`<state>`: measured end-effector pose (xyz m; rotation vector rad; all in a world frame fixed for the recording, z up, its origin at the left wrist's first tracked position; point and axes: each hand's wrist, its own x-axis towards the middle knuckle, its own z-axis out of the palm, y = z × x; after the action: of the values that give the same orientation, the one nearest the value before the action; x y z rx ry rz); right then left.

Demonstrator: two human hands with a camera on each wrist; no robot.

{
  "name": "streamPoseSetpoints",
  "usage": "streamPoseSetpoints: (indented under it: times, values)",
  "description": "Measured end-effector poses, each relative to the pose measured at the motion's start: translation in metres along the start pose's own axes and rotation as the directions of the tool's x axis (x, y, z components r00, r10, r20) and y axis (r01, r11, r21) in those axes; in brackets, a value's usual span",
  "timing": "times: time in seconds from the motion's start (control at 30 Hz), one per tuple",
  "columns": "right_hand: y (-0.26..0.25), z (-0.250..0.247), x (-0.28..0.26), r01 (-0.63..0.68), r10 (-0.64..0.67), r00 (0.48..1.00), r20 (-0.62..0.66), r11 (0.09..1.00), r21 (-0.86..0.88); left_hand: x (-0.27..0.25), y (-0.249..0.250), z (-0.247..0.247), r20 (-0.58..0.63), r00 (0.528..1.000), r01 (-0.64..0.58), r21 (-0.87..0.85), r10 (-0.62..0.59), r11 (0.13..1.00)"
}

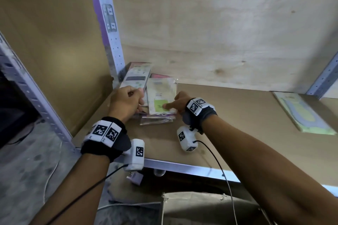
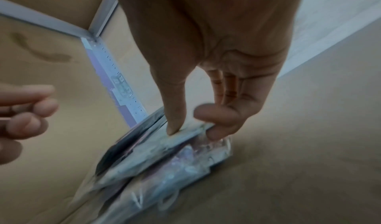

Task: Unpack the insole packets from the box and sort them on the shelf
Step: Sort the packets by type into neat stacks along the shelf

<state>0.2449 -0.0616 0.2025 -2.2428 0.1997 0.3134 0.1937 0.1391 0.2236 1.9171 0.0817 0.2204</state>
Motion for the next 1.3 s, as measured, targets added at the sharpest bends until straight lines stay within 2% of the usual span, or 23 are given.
streamPoseSetpoints:
  times: [0.13,0.2,0.3,0.37,0.5,0.57,0.67,0.73,0.8,0.87,0.93,1.0,1.07,1.17,1.3]
  values:
    - [0.019,-0.021,-0.023,0.007,-0.032,0.995,0.090,0.963,0.268,-0.004,0.008,0.019,0.064,0.995,-0.077,0.062,0.073,0.995]
    - [0.031,-0.036,-0.040,0.008,-0.049,0.996,0.081,0.896,0.444,-0.006,0.011,0.027,0.100,0.984,-0.167,0.207,0.149,0.964]
    - [0.044,-0.064,-0.067,0.033,-0.059,0.998,0.022,0.784,0.620,-0.014,0.017,0.046,0.238,0.947,-0.304,0.461,0.214,0.834]
    - [0.053,-0.085,-0.084,0.061,-0.081,0.997,-0.003,0.728,0.683,-0.020,0.024,0.063,0.292,0.919,-0.387,0.528,0.267,0.756]
    - [0.066,-0.124,-0.116,0.085,-0.138,0.990,0.023,0.723,0.686,-0.036,0.040,0.095,0.327,0.845,-0.534,0.455,0.423,0.713]
    - [0.074,-0.141,-0.128,0.096,-0.180,0.983,0.047,0.706,0.702,-0.045,0.048,0.108,0.291,0.814,-0.581,0.373,0.503,0.724]
    - [0.086,-0.164,-0.143,0.145,-0.286,0.957,0.045,0.609,0.779,-0.050,0.061,0.127,0.252,0.778,-0.627,0.258,0.575,0.735]
    - [0.096,-0.174,-0.150,0.214,-0.331,0.944,-0.017,0.570,0.793,-0.052,0.070,0.140,0.263,0.775,-0.622,0.159,0.575,0.766]
    - [0.109,-0.179,-0.152,0.304,-0.331,0.937,-0.113,0.610,0.732,-0.056,0.079,0.155,0.271,0.770,-0.607,0.030,0.578,0.794]
    - [0.126,-0.181,-0.150,0.345,-0.289,0.938,-0.190,0.734,0.585,-0.060,0.084,0.169,0.284,0.780,-0.560,-0.083,0.558,0.824]
    - [0.147,-0.180,-0.144,0.315,-0.240,0.944,-0.227,0.864,0.394,-0.061,0.084,0.181,0.296,0.814,-0.471,-0.167,0.499,0.866]
    - [0.163,-0.177,-0.140,0.251,-0.195,0.958,-0.211,0.927,0.280,-0.062,0.082,0.192,0.338,0.857,-0.309,-0.265,0.389,0.913]
    - [0.176,-0.177,-0.132,0.211,-0.164,0.963,-0.215,0.954,0.214,-0.063,0.076,0.203,0.420,0.873,-0.119,-0.312,0.249,0.943]
    - [0.185,-0.179,-0.127,0.226,-0.182,0.966,-0.184,0.940,0.257,-0.059,0.066,0.216,0.525,0.845,0.090,-0.326,0.100,0.941]
    - [0.191,-0.186,-0.124,0.177,-0.158,0.984,-0.087,0.941,0.287,-0.041,0.061,0.219,0.487,0.874,0.230,-0.399,-0.008,0.888]
